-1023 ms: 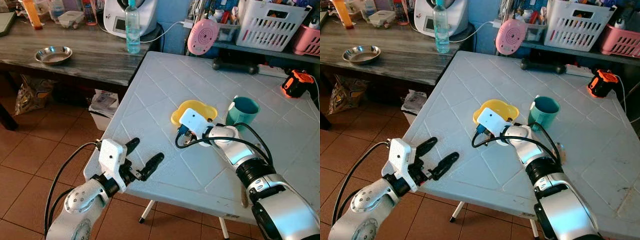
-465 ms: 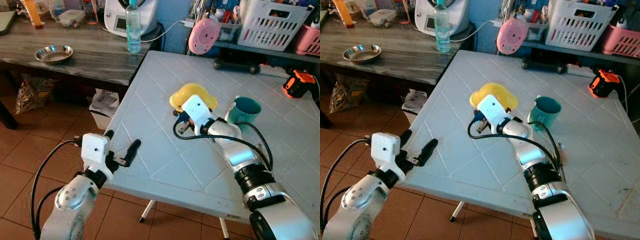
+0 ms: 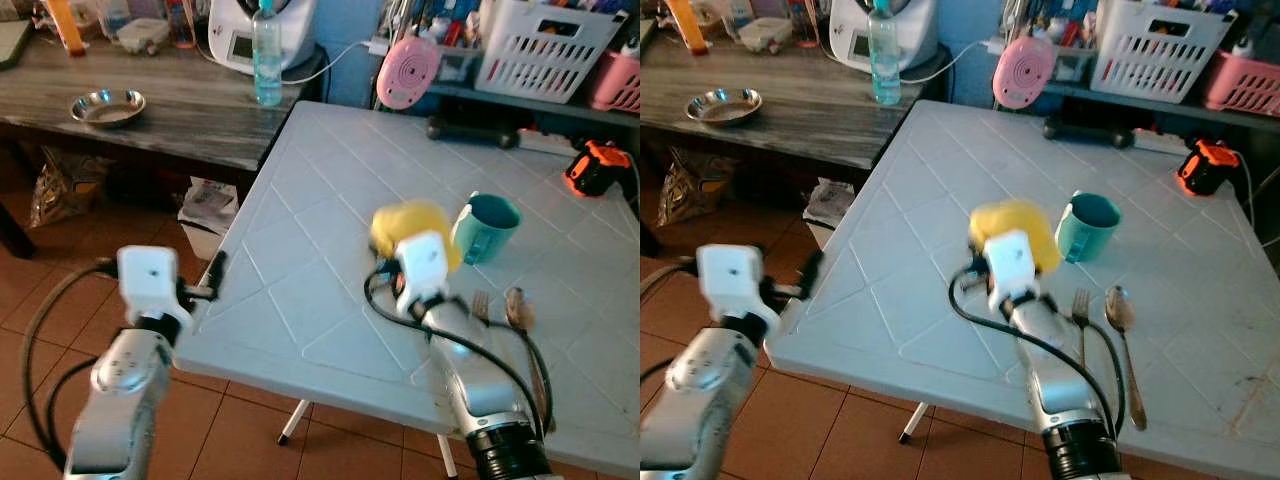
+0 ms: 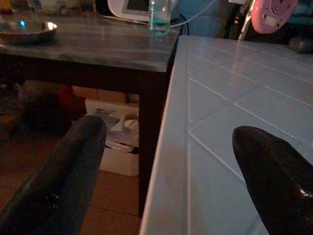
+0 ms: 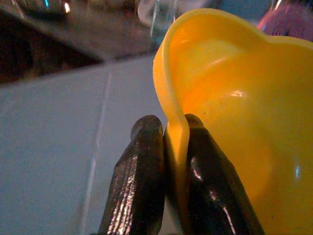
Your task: Setting the table
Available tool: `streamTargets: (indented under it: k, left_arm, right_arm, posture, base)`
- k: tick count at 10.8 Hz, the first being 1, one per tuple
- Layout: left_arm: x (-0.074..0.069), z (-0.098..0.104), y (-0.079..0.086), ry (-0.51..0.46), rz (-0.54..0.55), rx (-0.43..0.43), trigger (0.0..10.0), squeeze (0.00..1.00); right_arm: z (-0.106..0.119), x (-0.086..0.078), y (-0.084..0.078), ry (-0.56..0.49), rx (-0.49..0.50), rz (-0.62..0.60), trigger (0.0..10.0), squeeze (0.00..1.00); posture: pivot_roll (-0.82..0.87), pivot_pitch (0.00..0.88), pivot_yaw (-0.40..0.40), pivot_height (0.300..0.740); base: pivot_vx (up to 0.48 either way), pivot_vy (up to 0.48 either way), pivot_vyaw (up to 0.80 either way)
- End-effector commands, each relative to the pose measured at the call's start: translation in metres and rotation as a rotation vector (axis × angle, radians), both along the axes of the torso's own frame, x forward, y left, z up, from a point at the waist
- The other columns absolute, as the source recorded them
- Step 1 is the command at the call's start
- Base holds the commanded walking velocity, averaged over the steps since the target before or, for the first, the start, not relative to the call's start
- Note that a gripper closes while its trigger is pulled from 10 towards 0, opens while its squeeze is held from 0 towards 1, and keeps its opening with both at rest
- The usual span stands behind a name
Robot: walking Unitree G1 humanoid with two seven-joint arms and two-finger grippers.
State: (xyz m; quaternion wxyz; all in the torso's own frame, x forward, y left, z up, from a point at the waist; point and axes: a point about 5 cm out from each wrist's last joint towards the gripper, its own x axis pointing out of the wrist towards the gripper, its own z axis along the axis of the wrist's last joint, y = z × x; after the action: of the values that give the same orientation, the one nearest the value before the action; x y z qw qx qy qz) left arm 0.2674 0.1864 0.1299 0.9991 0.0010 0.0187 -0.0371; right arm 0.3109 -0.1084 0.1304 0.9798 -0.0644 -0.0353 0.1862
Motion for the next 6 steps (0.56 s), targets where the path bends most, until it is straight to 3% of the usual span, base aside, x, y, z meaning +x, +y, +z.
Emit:
streamTargets:
  k: [1,5,6]
  left_arm:
    - [0.0035,0.0017,-0.0012,-0.007,-0.006,0.012,10.0,0.0]
    - [0.0025,-0.0031,-0.0014,0.002,0.006,0.02,10.0,0.0]
    - [0.0014,-0.0046,-0.0016,0.006,0.004,0.02,10.0,0.0]
  right_arm:
    - [0.0004,-0.0031,-0.0007,0.009,0.015,-0.01,10.0,0.0]
    - [0.003,-0.0094,0.0023,0.033,0.024,-0.025,10.0,0.0]
    - [0.0027,-0.0102,0.0029,0.044,0.02,-0.024,10.0,0.0]
  posture:
    - [0.14,0.005,-0.045,0.74]
    - [0.14,0.008,-0.058,0.74]
    - [0.15,0.01,-0.059,0.74]
  base:
    - [0.0,0.0,0.0]
    - [0.0,0.0,-0.48]
    - [0.0,0.289,-0.49]
